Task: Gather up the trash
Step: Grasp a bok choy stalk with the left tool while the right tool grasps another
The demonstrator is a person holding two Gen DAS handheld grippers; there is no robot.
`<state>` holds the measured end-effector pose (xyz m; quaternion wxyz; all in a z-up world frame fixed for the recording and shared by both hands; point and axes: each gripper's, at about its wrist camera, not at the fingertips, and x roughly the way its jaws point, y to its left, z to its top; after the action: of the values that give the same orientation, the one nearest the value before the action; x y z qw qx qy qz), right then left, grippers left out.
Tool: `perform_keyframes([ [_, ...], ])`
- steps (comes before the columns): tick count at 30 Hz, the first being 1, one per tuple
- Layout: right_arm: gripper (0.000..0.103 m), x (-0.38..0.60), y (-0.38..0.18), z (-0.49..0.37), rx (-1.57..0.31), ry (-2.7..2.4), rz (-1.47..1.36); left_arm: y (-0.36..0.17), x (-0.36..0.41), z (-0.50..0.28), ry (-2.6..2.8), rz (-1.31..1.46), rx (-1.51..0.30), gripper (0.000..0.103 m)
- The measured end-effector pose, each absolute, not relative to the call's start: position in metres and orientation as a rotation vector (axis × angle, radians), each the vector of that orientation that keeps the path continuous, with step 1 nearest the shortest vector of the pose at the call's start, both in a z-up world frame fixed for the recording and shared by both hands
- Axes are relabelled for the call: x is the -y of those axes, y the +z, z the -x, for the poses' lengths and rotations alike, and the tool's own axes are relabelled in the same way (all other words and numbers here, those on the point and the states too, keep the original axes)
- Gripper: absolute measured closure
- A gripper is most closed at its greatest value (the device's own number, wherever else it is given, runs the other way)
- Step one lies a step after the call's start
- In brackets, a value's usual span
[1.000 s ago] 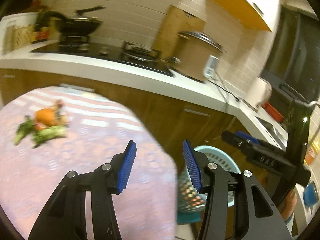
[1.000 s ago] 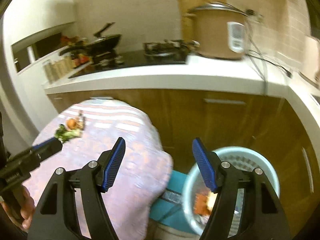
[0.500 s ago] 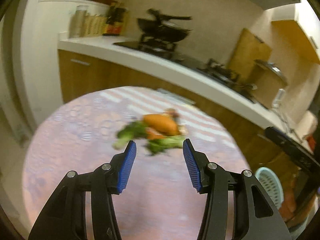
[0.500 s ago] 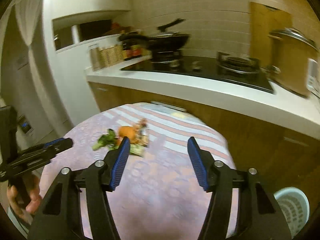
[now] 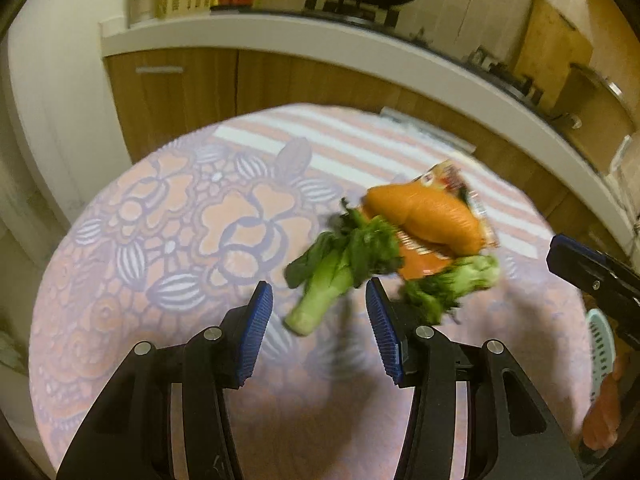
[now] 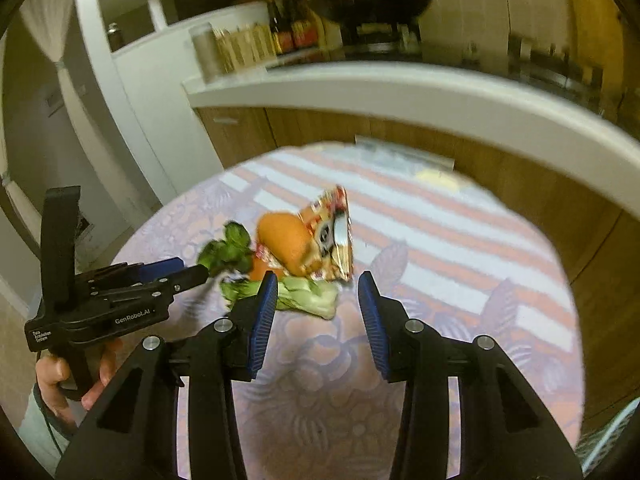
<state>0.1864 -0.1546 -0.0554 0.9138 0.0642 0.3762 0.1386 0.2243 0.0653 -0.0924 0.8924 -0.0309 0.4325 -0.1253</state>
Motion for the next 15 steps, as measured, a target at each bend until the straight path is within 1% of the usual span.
perform_keyframes([
  [5, 0.064, 0.148, -0.075, -0.204, -0.834, 0.301, -0.115, -0.095, -0.059, -0.23, -0.245, 0.034, -0.889, 0.056],
  [7, 0.064, 0.146, -0.082, -0.206, -0.852, 0.313, -0.12, -0.096, -0.059, -0.23, -0.239, 0.03, -0.885, 0.058],
  [8, 0.064, 0.144, -0.085, -0.207, -0.861, 0.323, -0.123, -0.096, -0.058, -0.229, -0.237, 0.027, -0.883, 0.063],
  [9, 0.064, 0.143, -0.086, -0.208, -0.866, 0.33, -0.122, -0.095, -0.058, -0.228, -0.237, 0.025, -0.88, 0.071],
  [10, 0.064, 0.141, -0.088, -0.208, -0.871, 0.341, -0.119, -0.095, -0.058, -0.227, -0.249, 0.032, -0.882, 0.075],
  [11, 0.066, 0.138, -0.088, -0.206, -0.873, 0.361, -0.113, -0.094, -0.058, -0.227, -0.251, 0.036, -0.883, 0.077],
  [13, 0.067, 0.132, -0.086, -0.201, -0.869, 0.362, -0.079, -0.094, -0.059, -0.224, -0.251, 0.047, -0.884, 0.084],
  [15, 0.073, 0.127, -0.085, -0.192, -0.877, 0.383, -0.064, -0.093, -0.063, -0.221, -0.251, 0.077, -0.885, 0.087],
])
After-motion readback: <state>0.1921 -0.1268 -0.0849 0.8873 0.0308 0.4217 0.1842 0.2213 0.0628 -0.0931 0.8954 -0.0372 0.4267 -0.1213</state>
